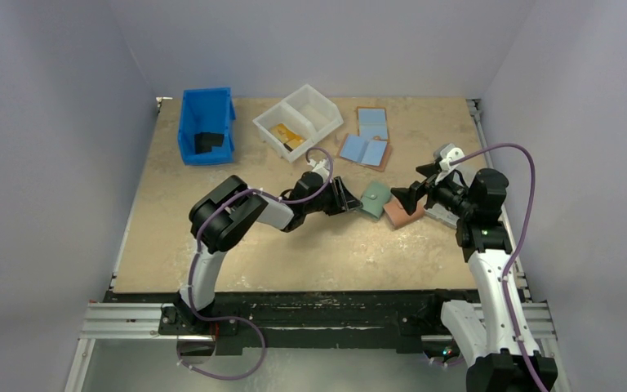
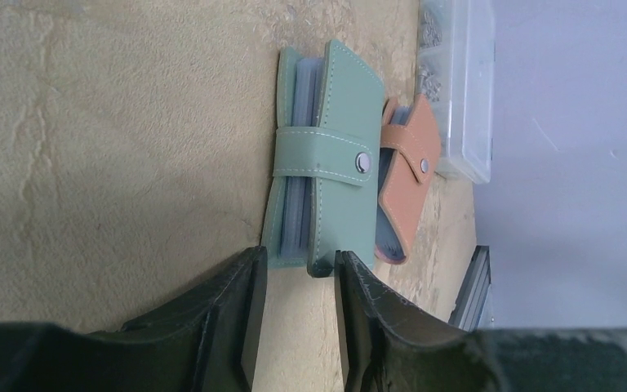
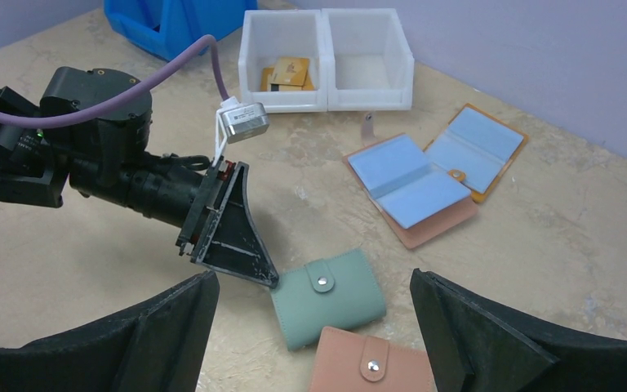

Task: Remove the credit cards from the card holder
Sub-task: Move the card holder to the center of the board.

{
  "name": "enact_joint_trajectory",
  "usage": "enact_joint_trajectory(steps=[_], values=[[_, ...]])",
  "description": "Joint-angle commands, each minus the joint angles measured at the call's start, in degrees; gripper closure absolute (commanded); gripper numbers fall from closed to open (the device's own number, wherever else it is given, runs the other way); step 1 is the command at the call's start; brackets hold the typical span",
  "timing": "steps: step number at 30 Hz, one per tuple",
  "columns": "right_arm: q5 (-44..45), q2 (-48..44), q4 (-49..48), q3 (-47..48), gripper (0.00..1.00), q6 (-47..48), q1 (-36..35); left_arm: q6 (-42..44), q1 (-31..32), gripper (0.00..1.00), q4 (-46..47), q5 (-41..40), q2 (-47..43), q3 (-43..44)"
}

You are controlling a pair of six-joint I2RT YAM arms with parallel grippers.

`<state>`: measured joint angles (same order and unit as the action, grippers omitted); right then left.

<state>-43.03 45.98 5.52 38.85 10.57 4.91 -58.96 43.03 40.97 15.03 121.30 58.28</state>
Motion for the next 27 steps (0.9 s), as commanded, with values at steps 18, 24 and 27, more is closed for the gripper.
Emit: enact_joint_trajectory(steps=[18,24,27], values=[[-0.1,-1.2,-2.2,-0.9,0.01,0.6,0.2,-6.4,0.0,0.59,7.3,2.9,1.5,2.3],[-0.1,-1.2,-2.2,-0.9,0.01,0.6,0.3,-6.1,0.0,0.60,0.4,0.6,1.7,4.1],[-0.1,-1.2,-2.2,-1.0,0.01,0.6,0.2,-6.4,0.1,0.61,0.3,0.6,2.0,4.4]])
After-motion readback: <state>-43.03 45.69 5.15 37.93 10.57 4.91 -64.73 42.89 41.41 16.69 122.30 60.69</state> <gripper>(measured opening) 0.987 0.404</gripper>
